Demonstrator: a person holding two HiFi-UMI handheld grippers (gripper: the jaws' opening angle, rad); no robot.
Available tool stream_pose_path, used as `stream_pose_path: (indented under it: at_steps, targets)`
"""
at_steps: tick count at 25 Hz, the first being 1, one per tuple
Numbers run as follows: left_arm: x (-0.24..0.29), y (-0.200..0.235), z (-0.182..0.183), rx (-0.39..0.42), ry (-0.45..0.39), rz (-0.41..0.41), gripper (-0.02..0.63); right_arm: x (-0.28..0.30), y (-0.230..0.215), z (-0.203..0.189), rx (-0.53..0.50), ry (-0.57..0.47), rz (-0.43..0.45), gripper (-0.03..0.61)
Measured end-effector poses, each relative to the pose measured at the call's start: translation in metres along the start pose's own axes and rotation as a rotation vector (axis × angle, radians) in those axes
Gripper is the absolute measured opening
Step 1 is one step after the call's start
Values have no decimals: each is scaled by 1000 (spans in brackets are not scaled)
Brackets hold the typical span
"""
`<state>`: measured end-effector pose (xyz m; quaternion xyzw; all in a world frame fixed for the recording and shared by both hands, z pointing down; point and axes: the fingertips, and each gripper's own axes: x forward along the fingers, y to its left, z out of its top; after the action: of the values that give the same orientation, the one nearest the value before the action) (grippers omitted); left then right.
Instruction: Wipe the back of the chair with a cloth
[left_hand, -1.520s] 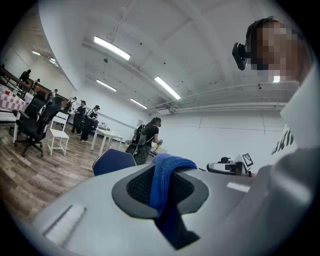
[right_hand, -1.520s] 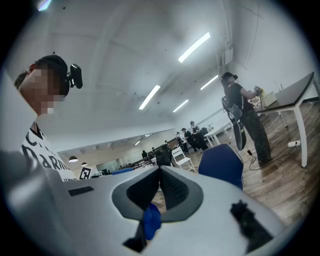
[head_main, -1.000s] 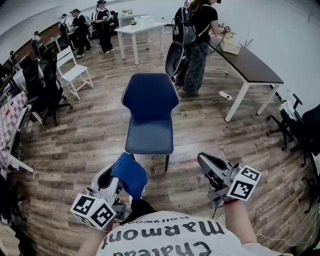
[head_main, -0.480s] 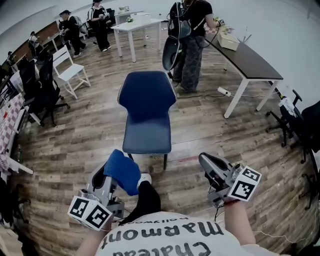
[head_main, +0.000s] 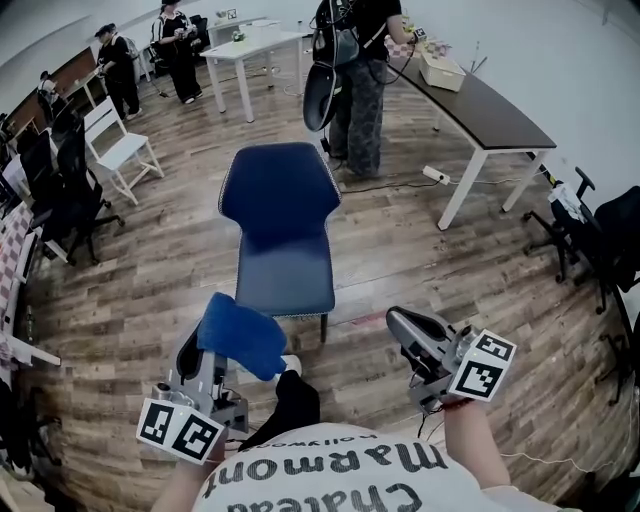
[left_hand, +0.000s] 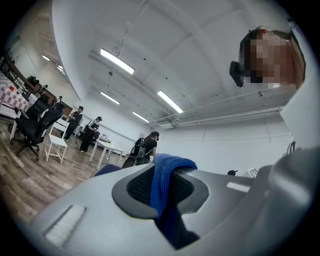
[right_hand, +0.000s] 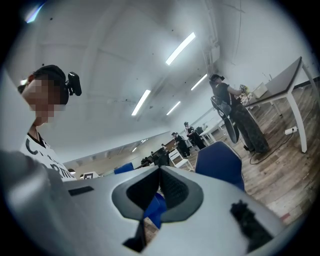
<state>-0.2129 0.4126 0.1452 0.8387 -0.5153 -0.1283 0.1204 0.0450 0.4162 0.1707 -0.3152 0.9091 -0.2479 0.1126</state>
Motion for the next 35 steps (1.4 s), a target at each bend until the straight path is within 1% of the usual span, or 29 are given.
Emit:
stream_pose_path:
  at_steps: [3, 12, 18, 24, 30, 35]
  targets:
    - [15, 14, -3, -37, 21, 0, 46, 13, -7, 3, -8, 9, -3, 18]
    - [82, 50, 4, -79, 15, -61, 46, 63, -43, 26, -22, 4, -47, 18]
    - [133, 87, 23, -91, 5, -87, 46, 117, -61, 54, -59, 15, -48, 18]
    - [174, 130, 41, -93, 11, -114, 46, 176, -76, 75, -78, -4, -55, 18]
    - [202, 172, 61, -74, -10, -105, 46, 228, -84, 81, -107, 17, -52, 18]
    - [214, 196, 61, -87, -6, -88, 46, 250, -96, 79, -80, 21, -71, 18]
